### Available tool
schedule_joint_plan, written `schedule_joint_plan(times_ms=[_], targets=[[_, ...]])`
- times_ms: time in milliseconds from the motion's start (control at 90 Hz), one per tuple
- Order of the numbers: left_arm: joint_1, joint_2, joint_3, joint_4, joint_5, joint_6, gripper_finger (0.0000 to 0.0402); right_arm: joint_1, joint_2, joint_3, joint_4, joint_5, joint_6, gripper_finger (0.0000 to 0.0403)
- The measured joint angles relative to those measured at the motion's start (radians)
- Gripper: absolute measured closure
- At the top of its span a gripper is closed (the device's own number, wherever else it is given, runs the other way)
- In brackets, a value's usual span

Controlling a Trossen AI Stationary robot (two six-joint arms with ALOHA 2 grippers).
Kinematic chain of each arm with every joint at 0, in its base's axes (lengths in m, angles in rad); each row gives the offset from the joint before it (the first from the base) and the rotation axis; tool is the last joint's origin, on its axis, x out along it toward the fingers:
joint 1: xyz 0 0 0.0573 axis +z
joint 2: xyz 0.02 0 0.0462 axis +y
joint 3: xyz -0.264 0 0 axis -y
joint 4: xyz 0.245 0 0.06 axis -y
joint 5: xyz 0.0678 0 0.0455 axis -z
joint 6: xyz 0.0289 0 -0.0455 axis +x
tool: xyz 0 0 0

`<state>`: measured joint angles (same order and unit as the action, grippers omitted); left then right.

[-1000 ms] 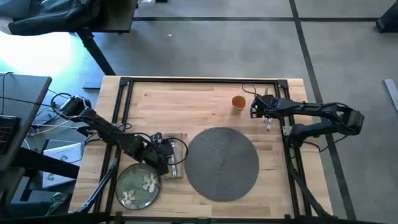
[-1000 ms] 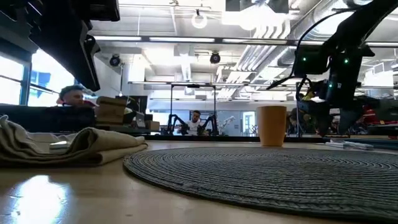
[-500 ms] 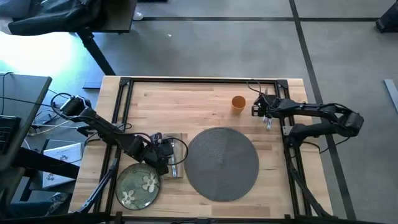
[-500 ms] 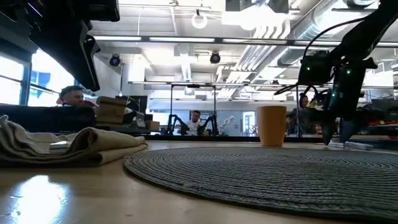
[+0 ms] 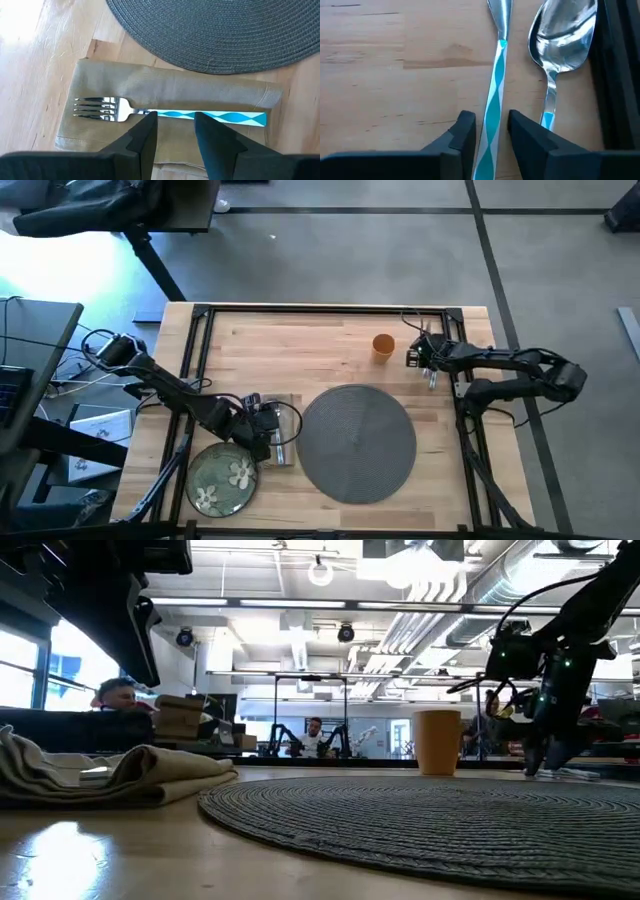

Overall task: Set table place
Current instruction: Put the table knife on the right side of the gray table mat

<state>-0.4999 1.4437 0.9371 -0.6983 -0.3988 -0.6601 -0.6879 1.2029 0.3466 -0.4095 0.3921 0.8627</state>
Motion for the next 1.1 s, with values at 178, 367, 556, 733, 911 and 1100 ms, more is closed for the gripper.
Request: schedule_joint_plan(times_ms=[178,367,556,733,911,1100], targets=[[0.000,0.000,0.000,0.000,0.002,0.000,0.0287,0.020,0.000,-0.001,0.000,0.010,0.000,0.0389],[0.000,0.000,0.000,0.000,0.004,-0.008,0.0287,0.062,0.002,-0.002,-0.003,0.036,0.027,0.0392],[0.000,0.000,0.000,0.001,0.006,-0.009,0.0287,0.094,0.002,-0.002,-0.006,0.048,0.039,0.0397],[0.000,0.000,0.000,0.001,0.007,-0.009,0.0287,0.119,0.001,0.004,-0.033,0.040,0.057,0.0399],[0.000,0.000,0.000,0.001,0.007,-0.009,0.0287,0.144,-0.006,0.056,-0.147,0.010,0.056,0.0400],[0.000,0.000,0.000,0.001,0.015,-0.009,0.0287,0.167,-0.052,0.141,-0.328,0.021,0.081,0.0400]])
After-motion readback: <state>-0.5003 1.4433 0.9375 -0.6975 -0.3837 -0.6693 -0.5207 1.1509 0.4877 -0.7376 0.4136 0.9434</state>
